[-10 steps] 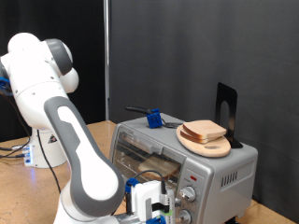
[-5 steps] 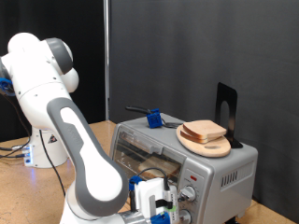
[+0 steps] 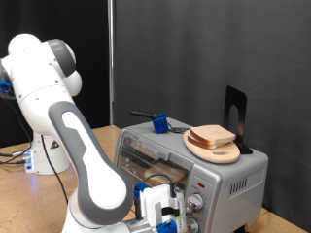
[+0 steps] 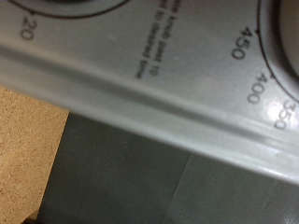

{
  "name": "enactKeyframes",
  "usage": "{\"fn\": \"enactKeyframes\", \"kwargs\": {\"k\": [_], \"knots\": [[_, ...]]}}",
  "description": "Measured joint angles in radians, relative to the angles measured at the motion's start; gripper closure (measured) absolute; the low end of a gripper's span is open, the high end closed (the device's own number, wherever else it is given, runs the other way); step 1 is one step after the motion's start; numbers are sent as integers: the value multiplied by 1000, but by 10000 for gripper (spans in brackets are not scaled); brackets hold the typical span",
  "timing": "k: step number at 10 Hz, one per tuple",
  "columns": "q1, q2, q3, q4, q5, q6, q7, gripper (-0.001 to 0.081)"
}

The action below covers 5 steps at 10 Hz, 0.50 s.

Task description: Make a piece of toast with the oven

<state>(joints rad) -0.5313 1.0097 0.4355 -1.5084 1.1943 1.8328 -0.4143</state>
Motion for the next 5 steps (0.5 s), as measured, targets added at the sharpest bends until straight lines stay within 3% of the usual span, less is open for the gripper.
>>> {"fn": "enactKeyframes", "kwargs": {"k": [1,2,3,4,5], "knots": [[-1,-1,0,0,0,0,0,550],[-2,-3,0,-2,0,0,0,685],[-2,-4,-1,-5,0,14,0,685],[-2,-5,0,-6,0,18,0,780],[-2,-6,0,-8,1,21,0,780]]}}
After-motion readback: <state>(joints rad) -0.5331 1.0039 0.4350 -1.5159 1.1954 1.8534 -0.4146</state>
